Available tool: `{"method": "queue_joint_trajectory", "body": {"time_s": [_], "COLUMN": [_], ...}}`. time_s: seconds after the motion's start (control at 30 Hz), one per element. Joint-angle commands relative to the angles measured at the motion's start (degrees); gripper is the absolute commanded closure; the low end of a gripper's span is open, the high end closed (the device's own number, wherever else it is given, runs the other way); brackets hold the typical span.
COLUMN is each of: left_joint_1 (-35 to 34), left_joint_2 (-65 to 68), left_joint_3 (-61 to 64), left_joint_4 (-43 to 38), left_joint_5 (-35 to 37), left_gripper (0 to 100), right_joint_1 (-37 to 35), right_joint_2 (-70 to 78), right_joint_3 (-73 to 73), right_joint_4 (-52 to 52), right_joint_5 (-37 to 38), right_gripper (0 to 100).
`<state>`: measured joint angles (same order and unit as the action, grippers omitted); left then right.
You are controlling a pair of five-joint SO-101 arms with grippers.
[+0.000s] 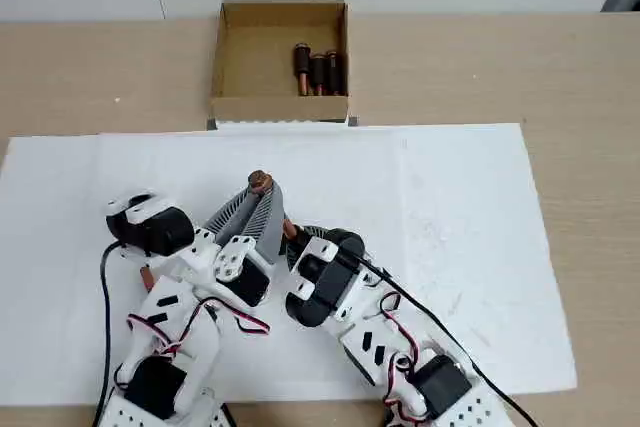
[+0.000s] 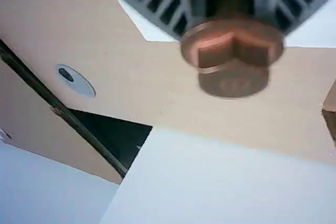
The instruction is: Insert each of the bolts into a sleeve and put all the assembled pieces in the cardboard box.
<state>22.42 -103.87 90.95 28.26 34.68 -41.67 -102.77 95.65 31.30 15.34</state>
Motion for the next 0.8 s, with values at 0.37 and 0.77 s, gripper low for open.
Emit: {"method": "queue_joint_trajectory", "body": {"time_s": [0.37, 0.77], "left_joint_1": [4.3, 4.4], "left_joint_2": [-0.3, -0.1], "left_joint_3": [-2.5, -0.9], "left_joint_4": [5.5, 9.5], "left_joint_5": [-0.1, -0.1], "left_gripper": [100, 100], "right_joint_1": [1.3, 2.7], "right_joint_2": [-1.1, -1.1], "right_joint_3": [0.1, 0.0], "right_joint_4": [-2.2, -2.2], "right_joint_5": [0.2, 0.1], "right_gripper": [99.5, 99.5]}}
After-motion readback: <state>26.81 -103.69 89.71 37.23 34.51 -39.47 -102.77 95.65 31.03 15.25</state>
